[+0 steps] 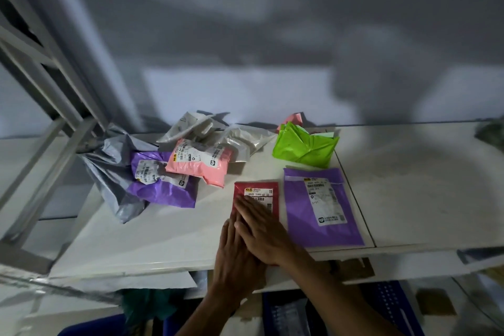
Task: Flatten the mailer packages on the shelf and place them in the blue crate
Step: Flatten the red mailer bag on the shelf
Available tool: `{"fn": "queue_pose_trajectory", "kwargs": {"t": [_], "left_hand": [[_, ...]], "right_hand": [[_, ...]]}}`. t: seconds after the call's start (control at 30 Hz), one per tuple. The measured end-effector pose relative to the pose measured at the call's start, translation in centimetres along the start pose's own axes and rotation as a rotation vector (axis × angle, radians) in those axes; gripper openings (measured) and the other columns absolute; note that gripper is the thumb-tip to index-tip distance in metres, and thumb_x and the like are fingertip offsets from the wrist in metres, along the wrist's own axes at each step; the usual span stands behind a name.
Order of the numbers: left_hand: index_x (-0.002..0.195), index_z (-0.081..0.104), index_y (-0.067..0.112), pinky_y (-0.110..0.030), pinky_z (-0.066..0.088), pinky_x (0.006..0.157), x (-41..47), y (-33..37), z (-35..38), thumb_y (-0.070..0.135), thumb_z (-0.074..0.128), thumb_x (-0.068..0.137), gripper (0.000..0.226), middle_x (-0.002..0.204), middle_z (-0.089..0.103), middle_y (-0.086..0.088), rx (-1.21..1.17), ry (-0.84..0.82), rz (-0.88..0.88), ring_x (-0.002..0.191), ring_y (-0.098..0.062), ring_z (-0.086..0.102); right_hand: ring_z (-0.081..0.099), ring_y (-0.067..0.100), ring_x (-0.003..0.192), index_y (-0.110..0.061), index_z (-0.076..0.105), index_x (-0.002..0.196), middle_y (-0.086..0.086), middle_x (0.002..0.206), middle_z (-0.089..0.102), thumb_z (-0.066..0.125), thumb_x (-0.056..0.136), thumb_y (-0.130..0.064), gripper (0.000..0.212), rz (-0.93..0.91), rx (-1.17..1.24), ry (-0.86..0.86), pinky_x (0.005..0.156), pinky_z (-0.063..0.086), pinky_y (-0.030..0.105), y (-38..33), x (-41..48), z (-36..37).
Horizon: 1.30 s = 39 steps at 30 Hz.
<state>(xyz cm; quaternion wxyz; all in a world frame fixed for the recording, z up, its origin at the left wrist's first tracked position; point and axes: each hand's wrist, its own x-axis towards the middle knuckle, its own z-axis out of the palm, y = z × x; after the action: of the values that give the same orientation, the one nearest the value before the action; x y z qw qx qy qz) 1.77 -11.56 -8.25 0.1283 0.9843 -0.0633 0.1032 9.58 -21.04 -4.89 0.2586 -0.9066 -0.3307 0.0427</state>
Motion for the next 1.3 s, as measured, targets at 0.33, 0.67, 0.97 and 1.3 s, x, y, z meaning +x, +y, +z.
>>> {"fn": "queue_pose_trajectory", "kwargs": {"t": [0.33, 0.67, 0.97, 1.3], "left_hand": [[0.149, 0.043, 0.003, -0.055, 0.029, 0.115, -0.1, 0.4, -1.4, 0.050, 0.050, 0.094, 0.073, 0.154, 0.037, -0.028, 0.062, 0.016, 0.007, 0.146, -0.045, 0.029], [0.159, 0.017, 0.007, -0.047, 0.020, 0.122, 0.3, 0.7, -2.3, 0.064, 0.039, 0.095, 0.089, 0.167, 0.012, -0.014, -0.001, -0.059, -0.089, 0.156, -0.027, 0.009], [0.152, 0.034, -0.002, -0.046, 0.027, 0.115, -2.8, 1.0, -1.7, 0.059, 0.035, 0.099, 0.080, 0.161, 0.026, -0.022, 0.058, -0.008, -0.015, 0.149, -0.038, 0.029], [0.154, 0.033, 0.002, -0.044, 0.024, 0.117, -2.8, 1.4, -2.2, 0.053, 0.050, 0.094, 0.081, 0.163, 0.026, -0.018, 0.044, -0.017, -0.039, 0.151, -0.033, 0.025]], "right_hand": [[0.016, 0.015, 0.154, -0.012, 0.035, 0.155, 0.002, 0.166, 0.022, 0.035, 0.101, -0.047, 0.065, 0.022, -0.148, 0.183, 0.124, 0.014, 0.038, 2.0, 2.0, 1.0], [0.022, 0.023, 0.153, -0.001, 0.038, 0.151, 0.013, 0.163, 0.029, 0.027, 0.107, -0.036, 0.057, -0.015, -0.254, 0.219, 0.121, 0.027, 0.044, 3.6, 2.7, 1.4], [0.019, 0.024, 0.154, -0.001, 0.036, 0.152, 0.013, 0.164, 0.027, 0.036, 0.102, -0.029, 0.057, -0.029, -0.273, 0.232, 0.123, 0.022, 0.042, 3.3, 2.4, 1.3], [0.023, 0.018, 0.153, -0.006, 0.043, 0.150, 0.006, 0.162, 0.034, 0.018, 0.109, -0.033, 0.055, -0.038, -0.241, 0.224, 0.123, 0.023, 0.040, 2.2, -0.4, 1.4]]}}
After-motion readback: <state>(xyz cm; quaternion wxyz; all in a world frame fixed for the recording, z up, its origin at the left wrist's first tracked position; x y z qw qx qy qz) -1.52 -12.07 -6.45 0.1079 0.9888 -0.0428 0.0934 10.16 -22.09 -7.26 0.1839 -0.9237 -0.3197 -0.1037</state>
